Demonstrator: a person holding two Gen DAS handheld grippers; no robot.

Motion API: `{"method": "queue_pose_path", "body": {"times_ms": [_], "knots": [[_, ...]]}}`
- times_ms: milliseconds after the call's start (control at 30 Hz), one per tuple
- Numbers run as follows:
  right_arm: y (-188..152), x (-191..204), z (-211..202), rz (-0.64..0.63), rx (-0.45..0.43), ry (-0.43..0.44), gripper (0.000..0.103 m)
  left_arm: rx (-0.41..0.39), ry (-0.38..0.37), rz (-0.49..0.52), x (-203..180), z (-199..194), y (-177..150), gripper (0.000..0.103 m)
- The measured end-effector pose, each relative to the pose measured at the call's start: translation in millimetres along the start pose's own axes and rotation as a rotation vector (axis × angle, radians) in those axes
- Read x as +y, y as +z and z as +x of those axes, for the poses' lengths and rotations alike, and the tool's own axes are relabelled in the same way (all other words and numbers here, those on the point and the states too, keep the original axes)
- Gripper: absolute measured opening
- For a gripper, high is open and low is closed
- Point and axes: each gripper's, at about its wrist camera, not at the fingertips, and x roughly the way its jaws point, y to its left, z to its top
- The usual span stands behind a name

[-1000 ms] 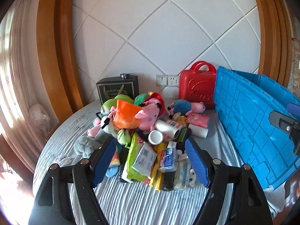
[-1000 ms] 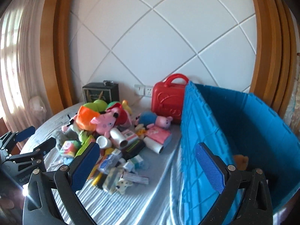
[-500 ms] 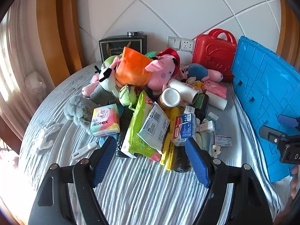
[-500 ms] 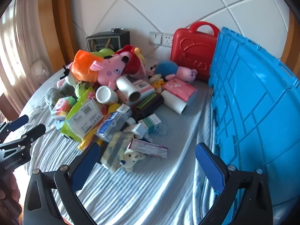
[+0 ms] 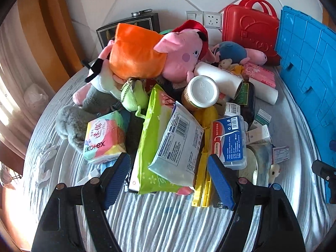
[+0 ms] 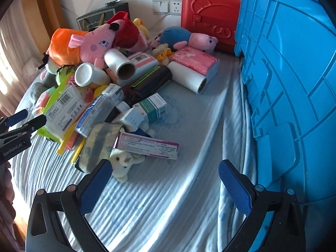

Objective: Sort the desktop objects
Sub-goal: 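Move both open tools back over the pile of items, then grasp the white wipes packet with the left tool while the right tool grasps the clear plastic case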

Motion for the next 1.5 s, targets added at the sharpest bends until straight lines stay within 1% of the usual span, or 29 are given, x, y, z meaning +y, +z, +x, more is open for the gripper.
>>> {"method": "queue_pose_path", "body": {"times_ms": [100, 233, 367, 433, 467, 500, 533, 567, 600, 633, 700, 733, 800, 967, 1000, 1067, 1100, 1133, 1167, 1200, 1233, 1267, 1333, 1367, 1467, 1500], "knots": [[2, 5, 4, 0.034, 0.015, -0.019, 0.103, 0.031, -0.043, 0.043, -3, 20, 6, 0.076], [7, 21, 6, 0.055, 0.013, -0.029, 0.103, 0.092, -0.111, 0.093, -10, 49, 5, 0.076], [15, 37, 12, 0.077, 0.014, -0.027, 0.103, 0.06, -0.056, 0.2, -23, 59, 4, 0.076], [20, 45, 17, 0.076, 0.017, -0.029, 0.103, 0.058, -0.066, 0.21, -21, 62, 6, 0.076], [23, 50, 19, 0.073, 0.014, -0.029, 0.103, 0.061, -0.078, 0.2, -17, 62, 6, 0.074], [27, 55, 21, 0.068, 0.014, -0.025, 0.103, 0.062, -0.085, 0.189, -12, 60, 7, 0.065], [31, 60, 23, 0.061, 0.015, -0.015, 0.102, 0.063, -0.084, 0.177, -7, 58, 7, 0.059], [34, 66, 25, 0.051, 0.016, -0.003, 0.097, 0.066, -0.097, 0.155, 1, 56, 7, 0.05], [37, 72, 26, 0.04, 0.015, 0.01, 0.091, 0.07, -0.128, 0.123, 10, 55, 8, 0.048], [40, 78, 29, 0.029, 0.017, 0.026, 0.089, 0.077, -0.154, 0.096, 17, 56, 9, 0.046], [47, 89, 37, 0.013, 0.028, 0.065, 0.086, 0.091, -0.176, 0.074, 21, 59, 13, 0.046], [51, 94, 42, 0.006, 0.036, 0.074, 0.085, 0.092, -0.174, 0.077, 19, 59, 13, 0.046], [60, 103, 54, -0.003, 0.054, 0.087, 0.079, 0.088, -0.162, 0.095, 14, 61, 16, 0.046], [75, 115, 88, -0.005, 0.128, 0.116, 0.076, 0.096, -0.185, 0.075, 11, 60, 16, 0.046], [76, 117, 94, 0.002, 0.141, 0.134, 0.076, 0.104, -0.216, 0.073, 11, 58, 15, 0.042], [76, 117, 105, 0.024, 0.179, 0.17, 0.075, 0.124, -0.256, 0.071, 10, 57, 12, 0.041], [75, 116, 110, 0.034, 0.194, 0.171, 0.072, 0.133, -0.265, 0.06, 9, 59, 11, 0.039], [74, 116, 113, 0.036, 0.196, 0.152, 0.071, 0.127, -0.268, 0.059, 8, 61, 11, 0.038], [73, 115, 112, 0.035, 0.187, 0.153, 0.068, 0.127, -0.265, 0.061, 6, 63, 12, 0.032], [73, 115, 109, 0.033, 0.177, 0.146, 0.059, 0.128, -0.264, 0.06, 5, 64, 14, 0.028], [73, 113, 104, 0.031, 0.162, 0.139, 0.055, 0.131, -0.271, 0.055, 5, 65, 15, 0.027], [73, 111, 97, 0.034, 0.144, 0.141, 0.047, 0.134, -0.281, 0.05, 5, 66, 17, 0.023], [74, 105, 88, 0.046, 0.128, 0.16, 0.037, 0.148, -0.3, 0.039, 2, 71, 19, 0.021], [73, 104, 86, 0.039, 0.131, 0.158, 0.027, 0.151, -0.305, 0.039, 0, 72, 19, 0.02], [69, 105, 82, 0.021, 0.141, 0.16, 0.028, 0.143, -0.302, 0.064, -7, 67, 19, 0.018], [68, 105, 81, 0.019, 0.142, 0.165, 0.029, 0.144, -0.301, 0.069, -9, 67, 19, 0.018]]}}
